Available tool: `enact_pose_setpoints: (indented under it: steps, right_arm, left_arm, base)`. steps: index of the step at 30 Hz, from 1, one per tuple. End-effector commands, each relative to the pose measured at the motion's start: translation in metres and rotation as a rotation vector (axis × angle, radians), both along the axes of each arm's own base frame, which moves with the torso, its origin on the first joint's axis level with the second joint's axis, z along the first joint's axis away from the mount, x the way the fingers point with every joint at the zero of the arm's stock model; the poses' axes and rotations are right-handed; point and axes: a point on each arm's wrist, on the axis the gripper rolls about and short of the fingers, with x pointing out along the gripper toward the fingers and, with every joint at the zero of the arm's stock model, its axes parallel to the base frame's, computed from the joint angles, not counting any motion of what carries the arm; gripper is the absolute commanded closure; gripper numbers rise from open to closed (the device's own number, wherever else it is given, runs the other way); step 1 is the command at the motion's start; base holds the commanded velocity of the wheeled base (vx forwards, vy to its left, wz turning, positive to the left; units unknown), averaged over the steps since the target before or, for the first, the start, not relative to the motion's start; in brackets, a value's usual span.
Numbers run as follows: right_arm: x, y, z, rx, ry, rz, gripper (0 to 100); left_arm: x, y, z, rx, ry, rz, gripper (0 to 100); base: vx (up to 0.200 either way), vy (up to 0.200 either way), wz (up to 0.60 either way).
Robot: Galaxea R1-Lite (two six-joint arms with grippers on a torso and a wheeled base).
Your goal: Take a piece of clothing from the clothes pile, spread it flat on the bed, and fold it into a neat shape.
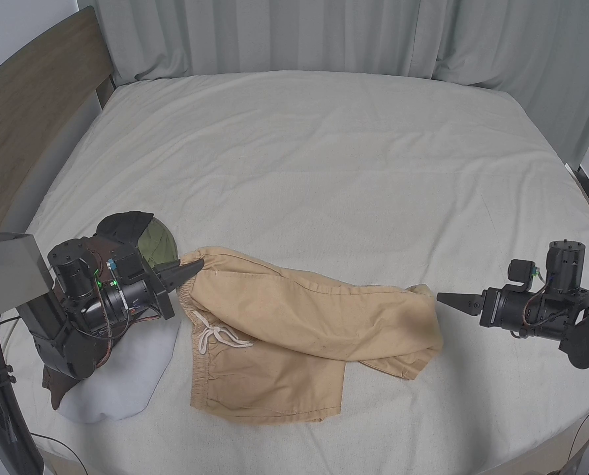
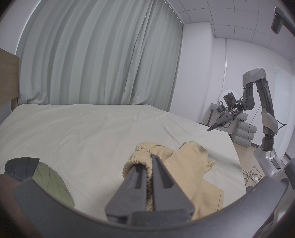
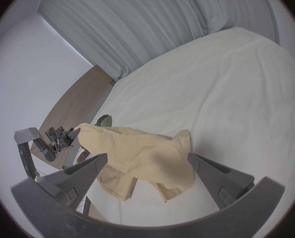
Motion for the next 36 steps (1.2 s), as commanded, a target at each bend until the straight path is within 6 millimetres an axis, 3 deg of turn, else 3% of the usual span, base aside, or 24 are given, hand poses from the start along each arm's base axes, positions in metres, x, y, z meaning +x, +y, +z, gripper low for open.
enact_pose_setpoints:
  steps: [1, 13, 22, 36]
  right_arm:
    - [0.014, 0.001, -0.024, 0.008, 0.065, -0.013, 0]
    - [0.043, 0.003, -0.065, 0.072, 0.053, -0.046, 0]
    - [0.064, -0.005, -0.078, 0.079, 0.055, -0.075, 0]
    - [0.079, 0.005, -0.095, 0.206, 0.043, -0.063, 0]
  left_arm:
    - [0.000, 0.000, 0.000, 0.000, -0.001, 0.001, 100]
    - [0.000, 0.001, 0.000, 0.000, -0.001, 0.001, 100]
    - [0.000, 0.001, 0.000, 0.000, -0.001, 0.001, 100]
    - [0.000, 0.000, -0.001, 0.001, 0.002, 0.000, 100]
  base:
    - [0.000, 0.000, 0.00]
    - [0.000, 0.000, 0.00]
    - [0.000, 0.000, 0.00]
    - [0.000, 0.000, 0.00]
